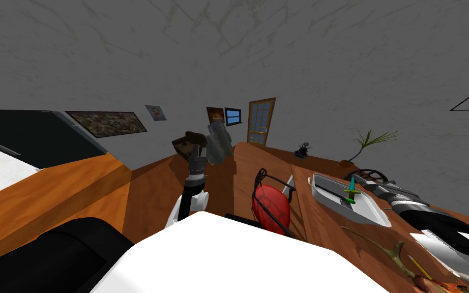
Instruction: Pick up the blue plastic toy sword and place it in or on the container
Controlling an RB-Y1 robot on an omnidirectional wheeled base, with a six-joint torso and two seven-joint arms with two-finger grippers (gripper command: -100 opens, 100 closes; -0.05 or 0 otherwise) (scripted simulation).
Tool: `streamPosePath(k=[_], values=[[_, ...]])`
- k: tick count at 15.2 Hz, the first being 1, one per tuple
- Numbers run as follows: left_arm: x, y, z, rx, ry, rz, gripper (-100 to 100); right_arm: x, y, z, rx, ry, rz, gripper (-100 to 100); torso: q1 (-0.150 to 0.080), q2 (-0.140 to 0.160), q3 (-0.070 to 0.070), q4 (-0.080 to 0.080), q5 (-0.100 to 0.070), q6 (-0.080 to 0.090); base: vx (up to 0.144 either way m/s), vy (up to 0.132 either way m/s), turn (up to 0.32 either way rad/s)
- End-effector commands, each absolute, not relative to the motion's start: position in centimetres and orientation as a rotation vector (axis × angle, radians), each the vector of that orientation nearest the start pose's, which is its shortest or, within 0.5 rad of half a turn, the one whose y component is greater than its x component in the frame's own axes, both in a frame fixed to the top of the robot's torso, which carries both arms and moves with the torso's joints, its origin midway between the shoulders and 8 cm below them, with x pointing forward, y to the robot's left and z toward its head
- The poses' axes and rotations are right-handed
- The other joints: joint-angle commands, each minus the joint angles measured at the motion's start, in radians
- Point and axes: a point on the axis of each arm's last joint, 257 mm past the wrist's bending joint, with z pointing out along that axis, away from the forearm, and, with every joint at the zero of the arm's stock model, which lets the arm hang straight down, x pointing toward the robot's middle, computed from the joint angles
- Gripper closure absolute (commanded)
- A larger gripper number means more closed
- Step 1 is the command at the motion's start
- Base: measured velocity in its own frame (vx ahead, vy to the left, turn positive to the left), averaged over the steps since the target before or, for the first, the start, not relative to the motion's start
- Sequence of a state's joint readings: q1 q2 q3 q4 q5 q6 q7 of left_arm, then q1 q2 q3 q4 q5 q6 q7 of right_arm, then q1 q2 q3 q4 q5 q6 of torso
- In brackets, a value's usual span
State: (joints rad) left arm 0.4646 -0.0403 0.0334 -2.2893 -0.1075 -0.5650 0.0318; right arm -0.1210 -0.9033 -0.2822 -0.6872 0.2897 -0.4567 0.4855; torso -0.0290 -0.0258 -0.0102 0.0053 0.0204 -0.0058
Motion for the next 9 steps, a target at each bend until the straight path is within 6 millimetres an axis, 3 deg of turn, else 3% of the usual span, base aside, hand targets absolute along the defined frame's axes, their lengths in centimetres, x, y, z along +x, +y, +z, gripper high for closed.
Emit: streamPosePath(k=[1,5,9], values=[[33.3,27.3,5.1,-0.541,0.563,-1.265,0,46.2,-71.9,-17.6,0.31,1.603,-0.257,-100,0.0,0.0,0.0,0.0,0.0,0.0,0.045,0.053,-0.247],[33.3,27.3,5.1,-0.541,0.563,-1.265,0,48.2,-71.0,-16.2,0.275,1.6,-0.229,-100,0.001,0.0,0.0,0.0,0.0,0.0,0.028,0.053,-0.191],[33.3,27.3,5.1,-0.542,0.563,-1.265,0,51.1,-69.7,-14.0,0.212,1.609,-0.191,-100,0.001,0.0,0.0,0.0,0.0,0.001,0.037,0.068,-0.31]])
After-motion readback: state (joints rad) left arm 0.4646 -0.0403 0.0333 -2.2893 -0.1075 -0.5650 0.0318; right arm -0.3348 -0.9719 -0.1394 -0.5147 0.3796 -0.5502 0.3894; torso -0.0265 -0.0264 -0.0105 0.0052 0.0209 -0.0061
